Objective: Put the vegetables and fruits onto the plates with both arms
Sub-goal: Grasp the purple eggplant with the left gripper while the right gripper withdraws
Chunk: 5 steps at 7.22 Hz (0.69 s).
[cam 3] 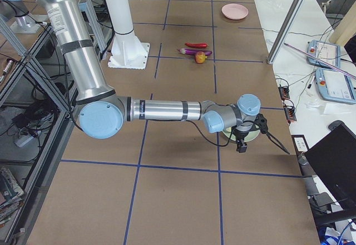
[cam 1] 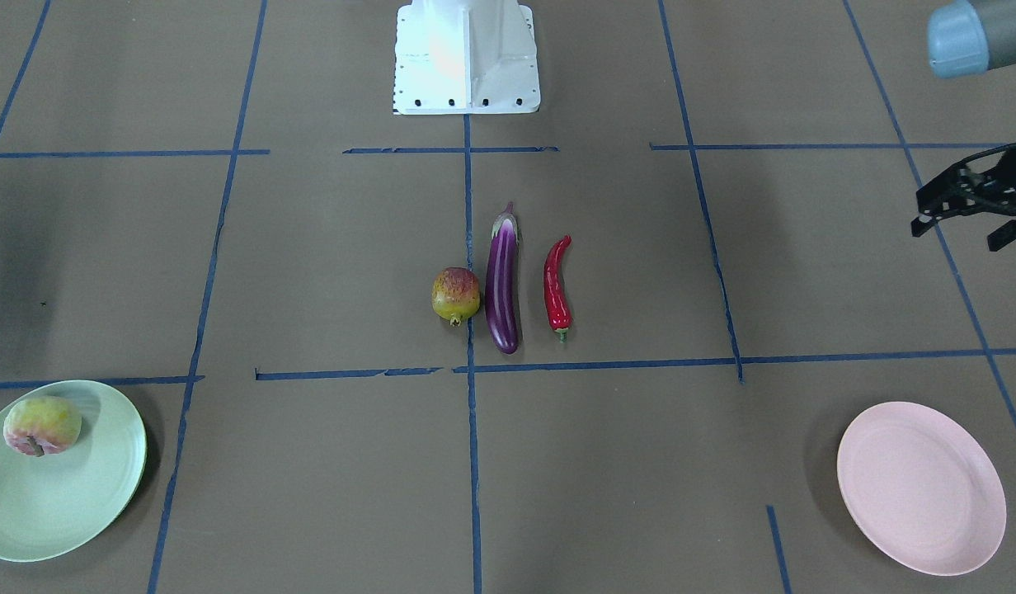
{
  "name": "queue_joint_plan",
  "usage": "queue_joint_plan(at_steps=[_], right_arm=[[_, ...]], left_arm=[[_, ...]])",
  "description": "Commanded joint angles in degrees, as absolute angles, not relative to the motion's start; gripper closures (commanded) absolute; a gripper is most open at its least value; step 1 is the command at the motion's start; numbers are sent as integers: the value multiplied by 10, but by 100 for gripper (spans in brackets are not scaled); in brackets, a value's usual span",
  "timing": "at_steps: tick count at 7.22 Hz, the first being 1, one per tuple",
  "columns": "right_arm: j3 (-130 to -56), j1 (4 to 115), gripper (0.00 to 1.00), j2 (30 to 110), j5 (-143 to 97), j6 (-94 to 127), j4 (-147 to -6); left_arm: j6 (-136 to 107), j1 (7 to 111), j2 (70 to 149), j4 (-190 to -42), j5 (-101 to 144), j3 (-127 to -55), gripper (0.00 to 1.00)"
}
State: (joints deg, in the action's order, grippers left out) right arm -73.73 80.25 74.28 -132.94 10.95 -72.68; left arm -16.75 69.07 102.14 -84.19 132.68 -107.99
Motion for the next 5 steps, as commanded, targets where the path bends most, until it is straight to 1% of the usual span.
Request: queue_joint_plan(at_steps=[1,2,3,4,5], right_arm=[[-833,830,0,822,-1332,102,-788],[-870,829,0,850,-1333,107,-788],[-876,828,0,853,-1335,109,-788],[-876,828,0,853,-1335,110,-785],[-877,825,0,853,-1335,111,-782]], left_arm=[[-285,561,1082,-844,1330,-1100,0],[-387,495,1130,-844,1325,-1093,0],[-469,437,1166,-845,1309,-1088,0],[-517,399,1202,-845,1255,-1076,0],[-562,355,1247,-862,1212,-1025,0]])
